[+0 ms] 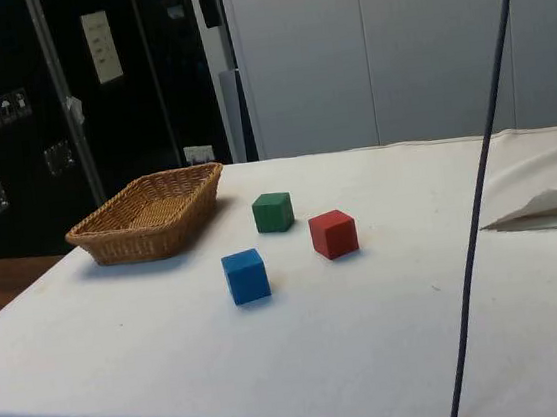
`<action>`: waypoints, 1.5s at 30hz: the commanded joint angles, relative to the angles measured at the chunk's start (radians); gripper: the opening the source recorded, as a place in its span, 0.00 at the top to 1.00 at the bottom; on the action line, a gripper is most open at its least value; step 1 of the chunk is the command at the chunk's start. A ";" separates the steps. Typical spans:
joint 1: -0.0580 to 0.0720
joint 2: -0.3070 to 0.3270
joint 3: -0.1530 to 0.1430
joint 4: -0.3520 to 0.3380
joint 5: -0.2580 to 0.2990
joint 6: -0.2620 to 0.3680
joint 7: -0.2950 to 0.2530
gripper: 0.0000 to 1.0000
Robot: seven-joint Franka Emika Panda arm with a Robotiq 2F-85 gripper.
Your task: Pick up the blue cube and place it into the basket.
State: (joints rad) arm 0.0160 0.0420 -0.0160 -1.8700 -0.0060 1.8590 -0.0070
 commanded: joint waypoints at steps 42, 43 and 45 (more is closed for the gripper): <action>0.026 -0.013 0.169 -0.004 -0.132 0.020 0.199 0.00; 0.022 -0.013 0.169 -0.001 -0.124 0.010 0.190 0.00; 0.027 -0.011 0.179 -0.003 -0.134 0.024 0.201 0.00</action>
State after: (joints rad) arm 0.0390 0.0300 0.1620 -1.8710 -0.1320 1.8730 0.1850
